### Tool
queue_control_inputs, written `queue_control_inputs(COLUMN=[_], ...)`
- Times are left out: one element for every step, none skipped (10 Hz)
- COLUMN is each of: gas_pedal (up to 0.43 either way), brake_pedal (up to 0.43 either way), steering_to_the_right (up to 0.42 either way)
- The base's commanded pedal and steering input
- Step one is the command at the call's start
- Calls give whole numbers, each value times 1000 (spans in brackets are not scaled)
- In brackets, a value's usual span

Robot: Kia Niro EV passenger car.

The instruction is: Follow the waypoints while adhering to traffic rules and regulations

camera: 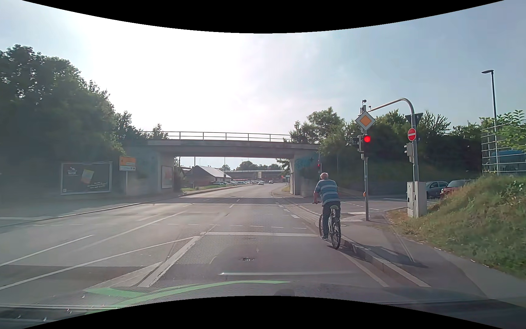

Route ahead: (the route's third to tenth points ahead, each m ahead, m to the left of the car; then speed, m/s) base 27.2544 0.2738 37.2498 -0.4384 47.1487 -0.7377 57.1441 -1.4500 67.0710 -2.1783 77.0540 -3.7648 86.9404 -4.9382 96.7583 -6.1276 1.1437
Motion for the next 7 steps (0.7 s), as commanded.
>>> queue_control_inputs(gas_pedal=[0, 0, 0, 0, 0, 0, 0], brake_pedal=[140, 152, 159, 171, 177, 189, 189], steering_to_the_right=[1, 1, 1, 1, 1, 1, 1])
